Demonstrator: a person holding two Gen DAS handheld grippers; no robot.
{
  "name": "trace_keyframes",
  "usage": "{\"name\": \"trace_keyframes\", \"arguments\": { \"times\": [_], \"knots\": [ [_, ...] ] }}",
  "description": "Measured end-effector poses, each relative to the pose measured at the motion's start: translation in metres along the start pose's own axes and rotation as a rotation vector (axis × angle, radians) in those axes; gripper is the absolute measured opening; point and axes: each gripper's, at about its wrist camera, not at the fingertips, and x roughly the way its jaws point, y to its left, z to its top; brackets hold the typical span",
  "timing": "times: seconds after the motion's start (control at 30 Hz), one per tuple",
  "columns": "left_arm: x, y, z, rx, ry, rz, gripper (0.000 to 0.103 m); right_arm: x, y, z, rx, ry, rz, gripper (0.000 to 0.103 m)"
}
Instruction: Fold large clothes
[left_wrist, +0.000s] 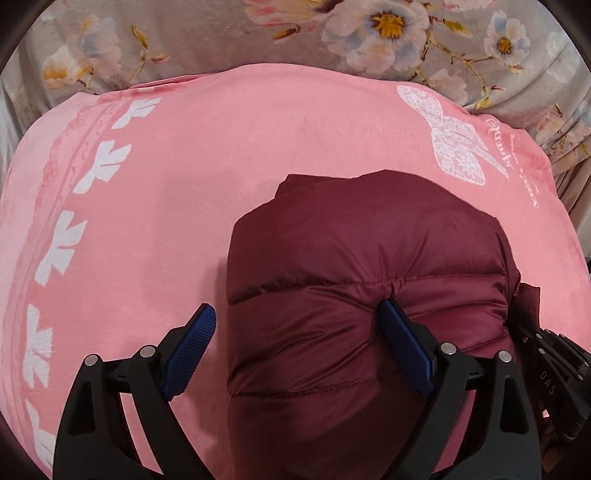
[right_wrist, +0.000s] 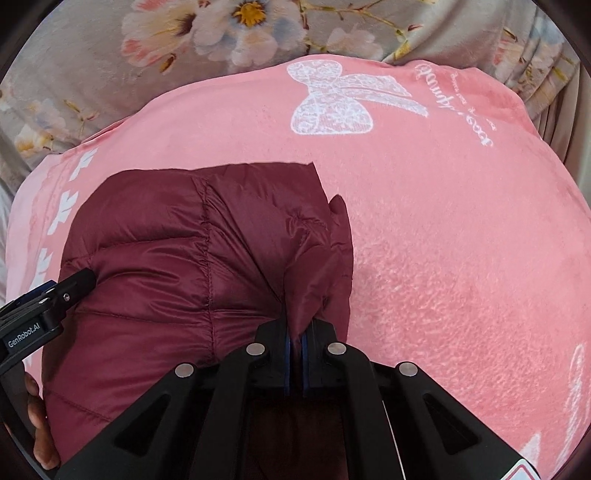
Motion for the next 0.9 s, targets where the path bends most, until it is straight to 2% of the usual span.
{"name": "trace_keyframes", "arguments": {
  "times": [0.23, 0.43, 0.53, 0.6, 0.73, 0.83, 0.9],
  "knots": [
    [0.014, -0.005, -0.008, 0.015, -0.036, 0.040, 0.095, 0.012, -0.007, -0.014, 0.056, -0.055, 0.046, 0.004],
    [0.027, 0.002, -0.014, -0.035, -0.042, -0.001, 0.098, 0.015, -0.013, -0.022, 0.087, -0.110, 0.085, 0.002],
    [0.026, 0.002, -0.012, -0.032, -0.039, -0.006, 0.098, 0.013, -0.020, -0.019, 0.098, -0.086, 0.121, 0.003],
    [0.020, 0.002, -0.007, -0.002, -0.028, -0.007, 0.098, -0.005, -0.022, -0.013, 0.105, -0.064, 0.099, 0.007],
    [-0.005, 0.010, 0.023, -0.006, -0.062, 0.010, 0.096, -0.048, -0.016, 0.007, 0.074, -0.161, 0.068, 0.009],
    [-0.016, 0.006, 0.052, -0.026, -0.090, 0.019, 0.096, -0.053, -0.011, 0.032, 0.095, -0.177, 0.103, 0.009],
    [-0.012, -0.006, 0.067, -0.017, -0.088, 0.034, 0.096, -0.043, -0.002, 0.049, 0.094, -0.177, 0.092, 0.009]
  ]
}}
